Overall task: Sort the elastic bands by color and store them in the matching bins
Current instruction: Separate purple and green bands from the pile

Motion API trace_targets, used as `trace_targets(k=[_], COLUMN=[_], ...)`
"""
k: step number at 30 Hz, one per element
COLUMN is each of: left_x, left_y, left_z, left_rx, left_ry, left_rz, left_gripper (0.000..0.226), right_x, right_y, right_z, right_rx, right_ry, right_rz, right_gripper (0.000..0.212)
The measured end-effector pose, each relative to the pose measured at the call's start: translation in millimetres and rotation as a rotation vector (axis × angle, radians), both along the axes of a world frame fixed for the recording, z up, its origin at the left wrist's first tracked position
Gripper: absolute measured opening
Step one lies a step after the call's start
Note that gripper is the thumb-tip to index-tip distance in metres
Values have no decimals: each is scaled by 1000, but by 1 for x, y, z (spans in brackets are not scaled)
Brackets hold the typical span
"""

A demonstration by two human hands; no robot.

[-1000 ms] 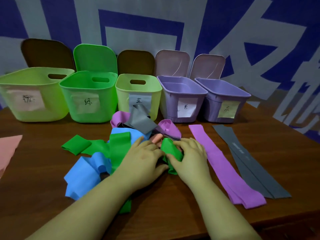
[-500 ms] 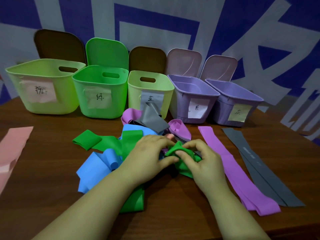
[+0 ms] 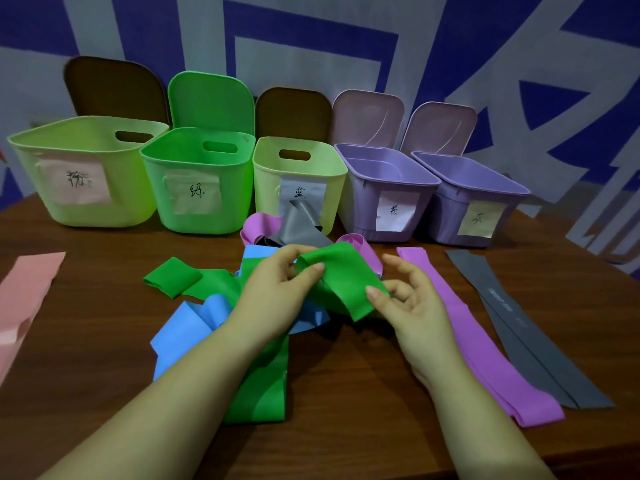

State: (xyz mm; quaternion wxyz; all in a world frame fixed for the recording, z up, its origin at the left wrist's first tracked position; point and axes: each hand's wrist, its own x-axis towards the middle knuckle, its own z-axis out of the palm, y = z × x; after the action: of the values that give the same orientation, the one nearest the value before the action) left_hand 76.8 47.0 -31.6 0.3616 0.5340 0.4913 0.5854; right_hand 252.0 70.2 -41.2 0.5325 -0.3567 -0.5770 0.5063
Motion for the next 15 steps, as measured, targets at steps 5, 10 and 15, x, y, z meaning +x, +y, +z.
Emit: trace_targets(k=[5, 10, 15], left_x=[3, 6, 10], left_y=[-6, -9, -8], left_z=[-5, -3, -5], left_rx=[114, 297, 258], left_ry=[607, 692, 737], left_rz=[164, 20, -4], left_gripper=[38, 57, 36], right_x=[6, 5, 0], right_y=[4, -3, -10], right_z=[1, -3, -2], right_rx=[20, 237, 376], right_ry=[68, -153, -193], right_rz=[-212, -224, -240], right_gripper=[52, 48, 36])
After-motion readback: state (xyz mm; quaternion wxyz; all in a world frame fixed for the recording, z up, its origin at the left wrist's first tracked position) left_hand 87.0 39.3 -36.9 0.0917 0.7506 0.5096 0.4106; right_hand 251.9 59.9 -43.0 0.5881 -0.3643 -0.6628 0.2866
